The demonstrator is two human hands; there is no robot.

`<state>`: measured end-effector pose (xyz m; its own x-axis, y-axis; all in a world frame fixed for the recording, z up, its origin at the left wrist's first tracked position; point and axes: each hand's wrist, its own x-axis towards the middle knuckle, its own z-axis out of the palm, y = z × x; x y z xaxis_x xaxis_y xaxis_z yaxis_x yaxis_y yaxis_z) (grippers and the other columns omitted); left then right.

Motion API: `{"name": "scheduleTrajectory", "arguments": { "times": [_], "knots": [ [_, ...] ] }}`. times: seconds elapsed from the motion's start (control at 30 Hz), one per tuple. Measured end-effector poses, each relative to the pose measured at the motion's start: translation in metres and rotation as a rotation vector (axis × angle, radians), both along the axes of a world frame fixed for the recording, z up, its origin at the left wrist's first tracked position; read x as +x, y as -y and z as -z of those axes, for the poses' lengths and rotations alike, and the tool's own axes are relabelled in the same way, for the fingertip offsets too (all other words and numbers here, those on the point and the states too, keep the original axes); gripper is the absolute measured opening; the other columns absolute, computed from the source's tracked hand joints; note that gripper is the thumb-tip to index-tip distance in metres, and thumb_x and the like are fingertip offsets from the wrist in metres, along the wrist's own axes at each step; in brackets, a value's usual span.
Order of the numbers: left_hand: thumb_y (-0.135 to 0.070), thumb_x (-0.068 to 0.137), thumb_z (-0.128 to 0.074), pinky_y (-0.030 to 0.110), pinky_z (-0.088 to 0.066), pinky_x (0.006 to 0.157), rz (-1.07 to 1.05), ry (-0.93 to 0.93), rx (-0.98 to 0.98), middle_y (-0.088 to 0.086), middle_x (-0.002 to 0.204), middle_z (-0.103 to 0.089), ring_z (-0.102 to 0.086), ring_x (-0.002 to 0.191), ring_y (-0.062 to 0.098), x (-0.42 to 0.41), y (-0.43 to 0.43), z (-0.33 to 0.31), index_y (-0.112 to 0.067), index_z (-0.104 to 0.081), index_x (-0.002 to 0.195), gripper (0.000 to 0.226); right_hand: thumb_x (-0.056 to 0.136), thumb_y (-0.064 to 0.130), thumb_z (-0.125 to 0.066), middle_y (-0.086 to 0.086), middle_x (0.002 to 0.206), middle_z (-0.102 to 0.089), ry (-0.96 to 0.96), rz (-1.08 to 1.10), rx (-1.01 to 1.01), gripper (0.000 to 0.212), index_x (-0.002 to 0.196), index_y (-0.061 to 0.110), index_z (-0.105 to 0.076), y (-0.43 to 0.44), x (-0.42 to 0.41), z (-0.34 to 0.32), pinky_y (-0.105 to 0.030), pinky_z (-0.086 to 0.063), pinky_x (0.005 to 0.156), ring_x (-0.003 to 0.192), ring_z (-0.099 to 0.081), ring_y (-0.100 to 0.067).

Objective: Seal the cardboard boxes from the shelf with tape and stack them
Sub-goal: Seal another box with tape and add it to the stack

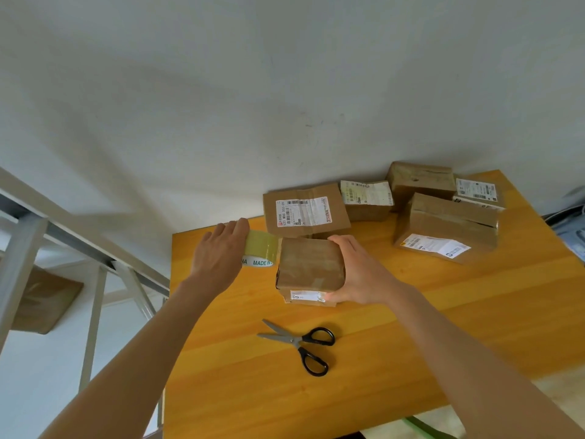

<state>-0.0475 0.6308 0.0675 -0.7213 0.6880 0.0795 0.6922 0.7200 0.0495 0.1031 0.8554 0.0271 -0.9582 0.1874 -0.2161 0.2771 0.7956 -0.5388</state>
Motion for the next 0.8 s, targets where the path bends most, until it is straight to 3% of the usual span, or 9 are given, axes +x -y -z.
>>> {"name": "scheduleTrajectory", "arguments": {
  "times": [0.57,0.8],
  "knots": [
    [-0.004,0.087,-0.058,0.026,-0.031,0.059,0.014,0.101,0.01,0.009,0.098,-0.056,-0.048,0.08,0.019,-0.007,-0.001,0.034,-0.009,-0.044,0.111,0.028,0.059,0.046,-0.088,0.011,0.139,-0.024,0.025,0.004,-0.01,0.112,0.144,0.028,-0.018,-0.003,0.002,0.0,-0.029,-0.044,0.096,0.119,-0.036,-0.009],
    [0.001,0.085,-0.059,0.028,-0.035,0.054,-0.01,0.18,0.047,0.009,0.101,-0.053,-0.045,0.084,0.019,-0.006,-0.004,0.044,-0.009,-0.042,0.111,0.032,0.06,0.045,-0.088,0.009,0.142,-0.022,0.027,-0.001,0.008,0.113,0.145,0.026,-0.016,-0.001,0.003,-0.001,-0.032,-0.043,0.1,0.126,-0.035,-0.013]
  ]
}}
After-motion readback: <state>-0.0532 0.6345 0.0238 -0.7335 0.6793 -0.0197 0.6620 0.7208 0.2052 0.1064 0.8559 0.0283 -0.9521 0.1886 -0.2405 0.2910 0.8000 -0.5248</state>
